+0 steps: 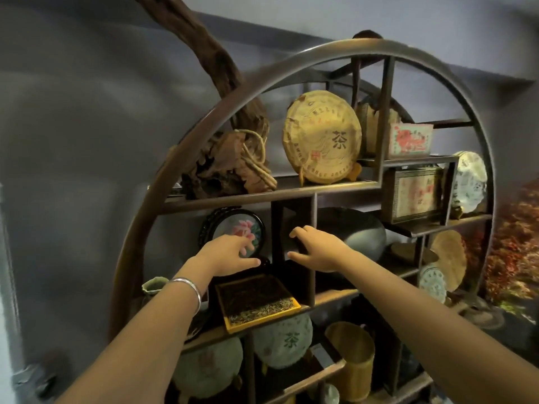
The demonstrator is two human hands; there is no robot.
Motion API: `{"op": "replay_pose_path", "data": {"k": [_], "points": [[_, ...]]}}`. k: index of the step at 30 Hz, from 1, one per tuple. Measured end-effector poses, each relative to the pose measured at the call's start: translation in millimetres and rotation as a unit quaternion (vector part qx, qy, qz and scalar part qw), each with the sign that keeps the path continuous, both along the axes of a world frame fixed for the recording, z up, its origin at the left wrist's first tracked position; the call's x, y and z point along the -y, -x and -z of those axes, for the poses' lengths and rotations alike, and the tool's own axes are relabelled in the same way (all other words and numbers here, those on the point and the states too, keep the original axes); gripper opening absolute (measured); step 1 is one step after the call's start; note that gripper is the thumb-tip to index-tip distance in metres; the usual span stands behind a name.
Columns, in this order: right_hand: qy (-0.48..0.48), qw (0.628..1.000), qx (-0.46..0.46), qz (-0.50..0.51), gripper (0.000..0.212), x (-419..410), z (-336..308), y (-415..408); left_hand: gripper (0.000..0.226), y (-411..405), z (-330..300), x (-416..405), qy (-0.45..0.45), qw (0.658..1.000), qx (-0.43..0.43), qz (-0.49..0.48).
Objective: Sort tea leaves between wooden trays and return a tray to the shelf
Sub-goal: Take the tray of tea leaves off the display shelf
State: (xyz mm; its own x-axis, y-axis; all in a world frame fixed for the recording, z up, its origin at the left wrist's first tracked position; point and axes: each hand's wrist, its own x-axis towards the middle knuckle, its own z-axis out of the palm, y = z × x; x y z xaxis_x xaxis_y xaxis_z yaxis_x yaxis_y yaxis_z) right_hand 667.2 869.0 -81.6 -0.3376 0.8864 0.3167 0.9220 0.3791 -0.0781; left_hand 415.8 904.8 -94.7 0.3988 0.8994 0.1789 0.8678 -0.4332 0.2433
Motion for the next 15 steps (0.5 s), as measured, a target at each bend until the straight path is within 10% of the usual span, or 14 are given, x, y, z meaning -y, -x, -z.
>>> {"op": "replay_pose_path", "data": {"k": [15], "points": [[0.014,0.993,-0.106,-0.050,0.035,-102.4,40.8,-1.7,0.035,1.4,74.6,-43.0,0.028,0.993,0.091,-0.070]]}}
